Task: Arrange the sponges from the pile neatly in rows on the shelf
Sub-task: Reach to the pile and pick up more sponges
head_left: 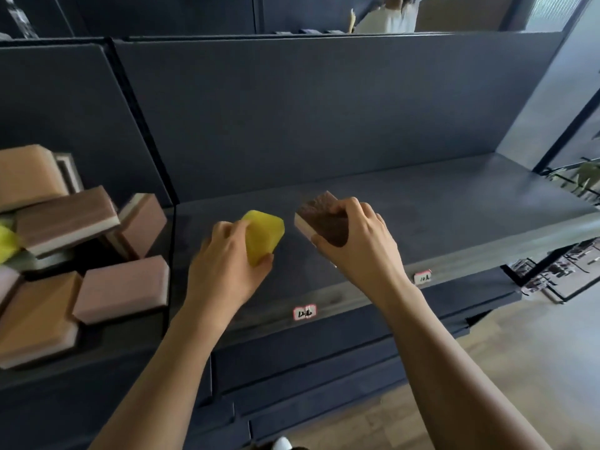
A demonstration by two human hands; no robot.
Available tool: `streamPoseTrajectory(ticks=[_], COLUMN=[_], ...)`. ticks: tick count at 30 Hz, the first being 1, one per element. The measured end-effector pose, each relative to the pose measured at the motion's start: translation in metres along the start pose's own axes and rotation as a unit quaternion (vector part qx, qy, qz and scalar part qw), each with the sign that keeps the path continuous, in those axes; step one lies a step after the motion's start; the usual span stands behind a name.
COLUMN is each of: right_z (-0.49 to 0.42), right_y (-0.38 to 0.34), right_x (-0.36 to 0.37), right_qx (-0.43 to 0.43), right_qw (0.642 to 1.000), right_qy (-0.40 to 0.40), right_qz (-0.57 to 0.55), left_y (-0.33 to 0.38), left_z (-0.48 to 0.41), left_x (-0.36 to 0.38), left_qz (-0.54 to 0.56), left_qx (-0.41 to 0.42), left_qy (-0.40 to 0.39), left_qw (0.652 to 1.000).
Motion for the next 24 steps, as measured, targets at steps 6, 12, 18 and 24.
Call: streamPoseTrajectory(ticks=[6, 12, 18, 24], right_z=[-0.031, -0.044, -0.060, -0.064], right_y=[0.013, 0.034, 0.044, 0.049], right_x=[0.018, 0.033, 0.031, 0.026], right_qx=[0.001, -0.032, -0.148, -0.313], right_qw=[1.000, 0.999, 0.985, 0.930], right_qy=[-0.015, -0.043, -0.085, -0.174], right_qz=[-0.003, 0.009, -0.005, -0.079], left_y=[-0.013, -0.014, 0.025, 0.067], left_z=[-0.019, -0.022, -0.029, -0.038], left_x=[0.027, 0.036, 0.030, 0.068], left_qz=[-0.018, -0.042, -0.035, 0.003], left_qx=[-0.022, -0.040, 0.031, 0.119], left_qy=[-0.032, -0.029, 0.037, -0.066], left_qw=[0.999, 0.998, 0.998, 0.991])
Point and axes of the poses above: each hand's wrist, its own z-axis away from the middle knuckle, its own x-axis out of the palm, y = z × x, the point moved 8 cm from there along -z, towards the middle knuckle, and after that the axes turned 9 degrees about z, right-handed, at the moved point
